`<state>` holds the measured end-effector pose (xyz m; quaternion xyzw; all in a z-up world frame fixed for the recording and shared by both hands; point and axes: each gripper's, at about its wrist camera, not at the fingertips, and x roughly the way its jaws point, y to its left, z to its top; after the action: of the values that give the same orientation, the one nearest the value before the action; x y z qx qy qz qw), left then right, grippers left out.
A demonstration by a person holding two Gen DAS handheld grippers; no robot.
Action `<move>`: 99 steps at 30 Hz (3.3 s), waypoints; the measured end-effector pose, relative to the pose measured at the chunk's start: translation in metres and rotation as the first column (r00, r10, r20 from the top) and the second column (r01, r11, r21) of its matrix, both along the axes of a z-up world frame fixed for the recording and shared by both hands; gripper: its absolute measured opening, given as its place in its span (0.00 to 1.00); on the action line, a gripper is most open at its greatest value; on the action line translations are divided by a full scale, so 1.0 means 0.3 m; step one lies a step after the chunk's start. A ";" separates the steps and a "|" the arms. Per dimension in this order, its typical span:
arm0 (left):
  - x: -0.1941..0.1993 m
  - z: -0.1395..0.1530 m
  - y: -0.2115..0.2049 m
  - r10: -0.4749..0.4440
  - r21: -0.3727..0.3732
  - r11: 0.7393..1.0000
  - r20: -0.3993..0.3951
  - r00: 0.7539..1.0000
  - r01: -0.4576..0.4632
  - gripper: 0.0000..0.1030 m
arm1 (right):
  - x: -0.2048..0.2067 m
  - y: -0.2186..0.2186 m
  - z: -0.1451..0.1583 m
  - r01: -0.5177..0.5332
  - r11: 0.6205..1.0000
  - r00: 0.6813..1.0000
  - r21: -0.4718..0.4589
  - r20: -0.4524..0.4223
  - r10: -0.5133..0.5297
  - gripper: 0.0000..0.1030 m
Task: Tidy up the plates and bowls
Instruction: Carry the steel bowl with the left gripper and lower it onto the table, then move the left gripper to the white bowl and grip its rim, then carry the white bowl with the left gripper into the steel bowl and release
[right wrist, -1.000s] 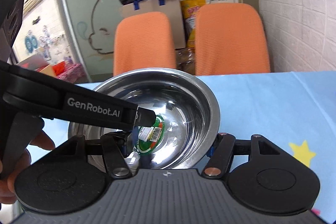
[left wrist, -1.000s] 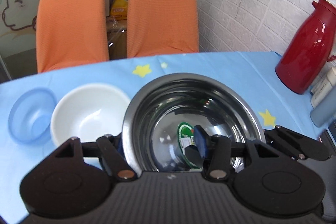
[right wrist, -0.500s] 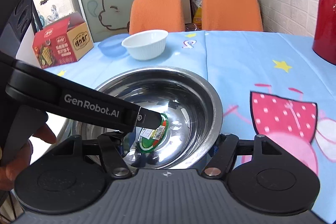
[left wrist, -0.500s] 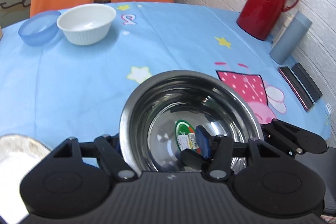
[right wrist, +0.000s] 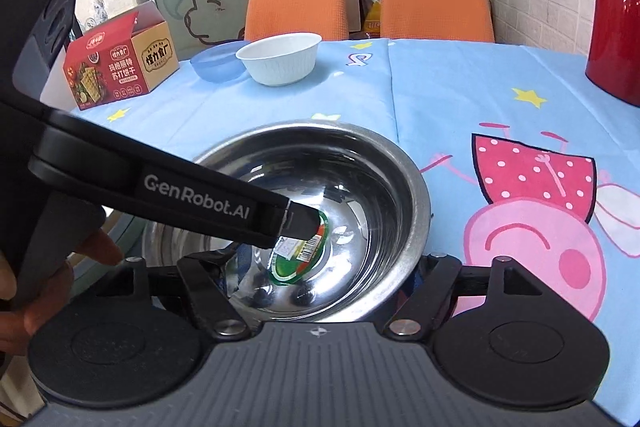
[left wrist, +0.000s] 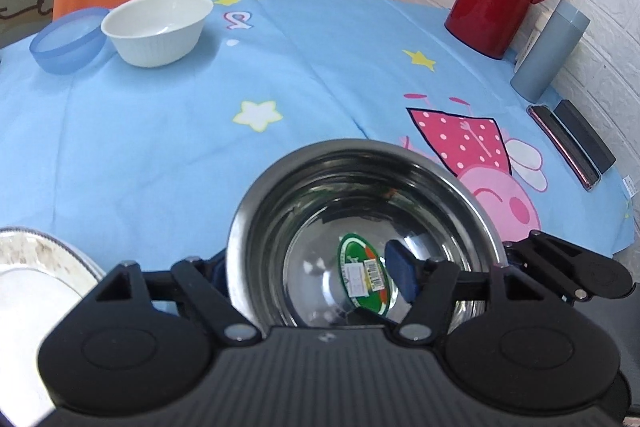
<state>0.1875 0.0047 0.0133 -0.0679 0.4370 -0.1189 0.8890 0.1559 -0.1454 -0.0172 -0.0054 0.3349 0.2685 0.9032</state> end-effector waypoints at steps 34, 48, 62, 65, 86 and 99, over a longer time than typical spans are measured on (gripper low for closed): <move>0.492 0.051 0.571 0.518 -0.316 0.792 -0.103 0.849 -0.522 0.71 | 0.746 0.313 0.192 -0.168 0.975 0.982 -0.148 0.059 0.178 1.00; 0.588 -0.016 0.565 0.532 -0.301 0.778 -0.150 0.833 -0.551 0.62 | 0.860 0.477 0.055 -0.286 0.944 0.958 -0.165 -0.021 0.286 0.94; 0.470 0.094 0.492 0.457 -0.342 0.821 -0.088 0.885 -0.458 0.30 | 0.699 0.432 0.175 -0.301 0.941 0.951 -0.158 0.022 0.308 0.65; 0.404 0.138 0.449 0.441 -0.344 0.833 -0.063 0.895 -0.434 0.30 | 0.638 0.392 0.211 -0.290 0.946 0.955 -0.149 0.027 0.297 0.65; -0.071 0.080 0.074 0.199 -0.353 0.914 -0.047 0.979 -0.202 0.30 | 0.126 0.053 0.161 -0.119 0.973 0.989 -0.198 0.059 0.133 0.68; -0.130 0.042 0.084 0.183 -0.340 0.922 -0.037 0.982 -0.184 0.36 | 0.066 0.041 0.115 -0.120 0.979 0.988 -0.164 0.079 0.134 0.70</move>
<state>0.1485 0.0298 0.0259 -0.2619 0.4033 -0.1090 0.8700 0.1756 -0.1331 0.0172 -0.1108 0.3133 0.2978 0.8949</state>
